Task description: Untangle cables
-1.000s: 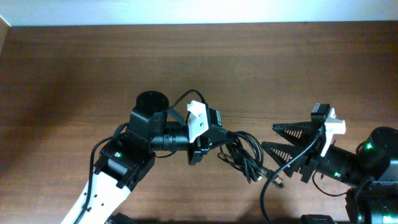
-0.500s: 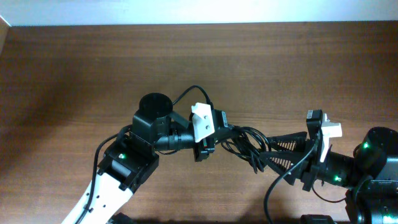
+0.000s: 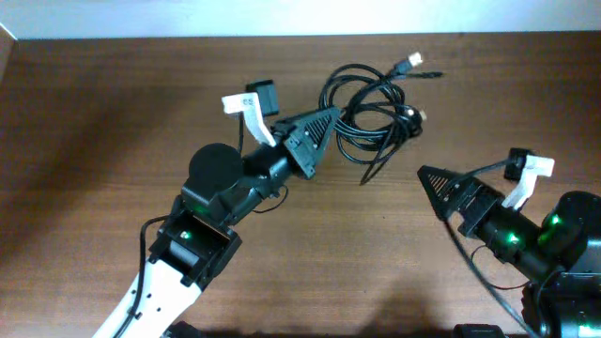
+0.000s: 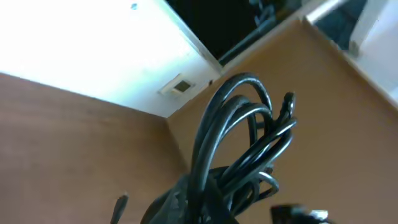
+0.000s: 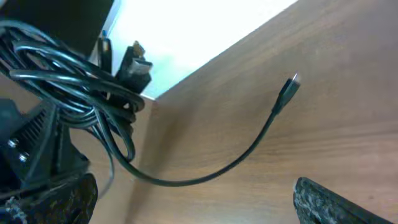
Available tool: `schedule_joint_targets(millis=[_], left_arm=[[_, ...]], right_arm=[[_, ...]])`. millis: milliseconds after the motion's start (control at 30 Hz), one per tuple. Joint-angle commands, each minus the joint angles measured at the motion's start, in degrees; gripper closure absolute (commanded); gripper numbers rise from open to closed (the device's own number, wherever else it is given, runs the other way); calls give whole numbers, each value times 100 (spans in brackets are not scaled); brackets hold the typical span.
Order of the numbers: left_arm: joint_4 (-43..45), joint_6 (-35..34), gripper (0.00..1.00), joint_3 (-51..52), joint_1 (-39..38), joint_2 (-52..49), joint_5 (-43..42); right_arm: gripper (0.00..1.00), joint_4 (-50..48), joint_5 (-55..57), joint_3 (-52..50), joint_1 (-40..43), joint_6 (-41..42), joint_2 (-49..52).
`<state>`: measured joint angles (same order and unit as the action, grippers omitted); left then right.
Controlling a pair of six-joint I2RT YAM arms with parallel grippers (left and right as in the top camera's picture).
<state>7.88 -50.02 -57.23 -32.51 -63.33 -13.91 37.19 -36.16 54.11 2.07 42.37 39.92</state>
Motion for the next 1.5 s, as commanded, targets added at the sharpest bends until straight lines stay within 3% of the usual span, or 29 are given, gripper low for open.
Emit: schedule_joint_targets(millis=[0,300,433,633,800,933,1133,1367,1467], left_arm=[[83,-1405,100,-105,-13,22,262],[2083,-1399,100,-105,-1255,-1086,734],[2170,-1401,100,-105,-1388,-1123,734],[2208,-1403,100,-105,-1755,-1123,780],[2229,-1692,100,-105,-1814,-1123,839],[2719,-1814,100,-105,-1812,-1123,820],[2728,-1810,100,-105,-1690,-1121,946],[2682,-1808,100,-105,-1674,-1121,942],[2592,-1311,100,-105,-1300,-1121,243]], right_arm=[[1,-214,-380,70,20,1294,-17],[0,-358,-389,70,17,1362,-15],[4,-356,35,70,15,1364,57],[14,-619,549,70,17,1211,929],[14,-621,1147,70,17,992,975],[14,-90,1620,70,22,841,975],[14,28,1373,70,22,739,907],[14,-463,986,72,22,925,-2],[14,-446,990,72,22,732,-136]])
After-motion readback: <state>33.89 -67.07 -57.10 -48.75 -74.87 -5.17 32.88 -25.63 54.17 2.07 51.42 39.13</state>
